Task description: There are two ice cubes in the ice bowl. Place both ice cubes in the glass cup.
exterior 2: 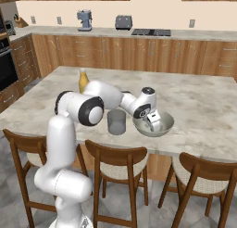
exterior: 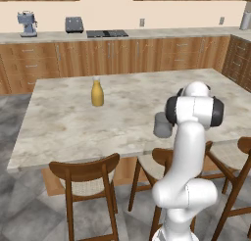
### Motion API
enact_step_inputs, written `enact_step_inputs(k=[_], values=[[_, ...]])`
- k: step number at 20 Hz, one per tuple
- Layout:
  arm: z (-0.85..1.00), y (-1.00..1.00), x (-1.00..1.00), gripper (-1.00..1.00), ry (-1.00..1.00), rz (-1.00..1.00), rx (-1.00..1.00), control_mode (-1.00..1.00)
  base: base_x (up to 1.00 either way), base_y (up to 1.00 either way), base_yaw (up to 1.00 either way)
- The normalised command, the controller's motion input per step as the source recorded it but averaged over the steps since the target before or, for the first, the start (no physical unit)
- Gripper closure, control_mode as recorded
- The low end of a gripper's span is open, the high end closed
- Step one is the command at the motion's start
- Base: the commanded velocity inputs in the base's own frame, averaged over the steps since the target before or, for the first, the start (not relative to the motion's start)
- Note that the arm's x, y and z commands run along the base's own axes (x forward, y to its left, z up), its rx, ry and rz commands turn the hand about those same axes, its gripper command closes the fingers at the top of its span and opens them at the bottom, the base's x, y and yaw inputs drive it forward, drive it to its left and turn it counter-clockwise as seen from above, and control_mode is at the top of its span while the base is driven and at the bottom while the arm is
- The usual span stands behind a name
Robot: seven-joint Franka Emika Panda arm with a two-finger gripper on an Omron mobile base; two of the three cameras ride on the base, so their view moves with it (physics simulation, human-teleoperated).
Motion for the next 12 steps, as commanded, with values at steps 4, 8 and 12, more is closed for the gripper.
enact_step_inputs(k=[4,8,12], values=[[-0.22,-0.21,0.31,-1.00,0.00,-0.10,0.05,-1.00,0.00,0.00,0.00],[-0.41,-0.08,0.25,-1.00,0.00,-0.10,0.06,-1.00,0.00,0.00,0.00],[-0.29,0.03,0.22,-1.00,0.00,-0.07,0.05,-1.00,0.00,0.00,0.00]])
